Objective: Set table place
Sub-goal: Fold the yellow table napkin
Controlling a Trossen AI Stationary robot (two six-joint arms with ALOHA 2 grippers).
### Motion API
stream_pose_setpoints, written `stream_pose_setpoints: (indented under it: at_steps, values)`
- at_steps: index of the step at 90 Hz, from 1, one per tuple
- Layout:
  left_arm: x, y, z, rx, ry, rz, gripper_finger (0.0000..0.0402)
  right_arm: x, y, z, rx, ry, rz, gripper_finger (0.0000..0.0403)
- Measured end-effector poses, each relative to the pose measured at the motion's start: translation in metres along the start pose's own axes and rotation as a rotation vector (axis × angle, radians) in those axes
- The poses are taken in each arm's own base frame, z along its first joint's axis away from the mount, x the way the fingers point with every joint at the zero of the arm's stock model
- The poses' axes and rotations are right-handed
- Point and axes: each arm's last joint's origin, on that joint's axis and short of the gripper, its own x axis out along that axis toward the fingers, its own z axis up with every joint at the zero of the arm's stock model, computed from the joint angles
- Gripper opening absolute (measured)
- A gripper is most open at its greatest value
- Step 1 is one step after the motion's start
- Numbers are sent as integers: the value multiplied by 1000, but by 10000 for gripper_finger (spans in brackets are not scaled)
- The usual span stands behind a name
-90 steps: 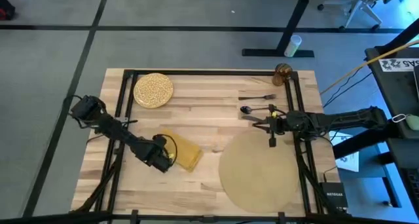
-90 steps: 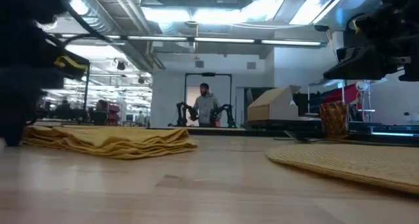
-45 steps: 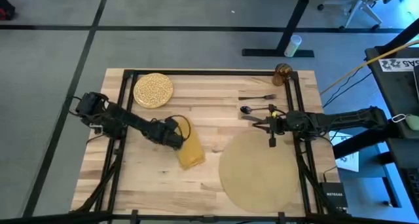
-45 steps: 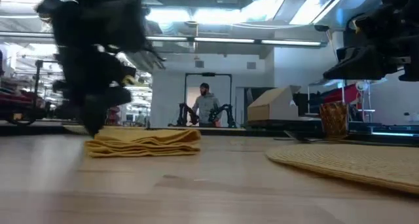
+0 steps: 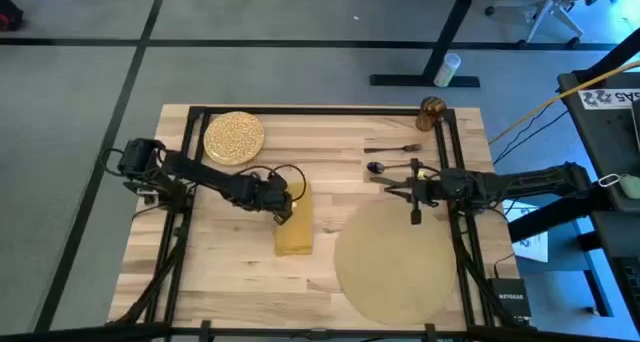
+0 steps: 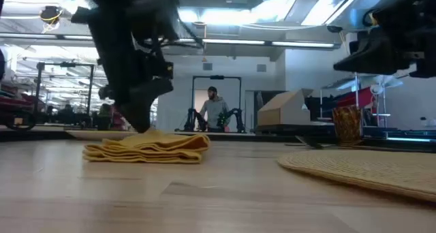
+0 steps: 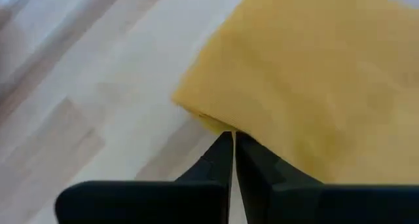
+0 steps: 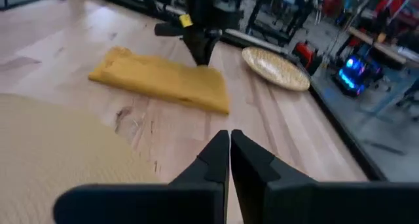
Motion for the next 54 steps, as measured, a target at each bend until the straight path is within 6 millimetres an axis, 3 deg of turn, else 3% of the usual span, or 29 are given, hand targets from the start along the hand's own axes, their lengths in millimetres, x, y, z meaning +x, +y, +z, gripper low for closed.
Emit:
stream_pose_setpoints:
  at_steps: [37,54]
  values:
    - [-64,-36,-45,-78,-184,-147,0,3,1,6,-83,-54,68,0]
    - [-78,-44,-67,-115,-215,-168,0,14,-5,27,-167,-40,91,0]
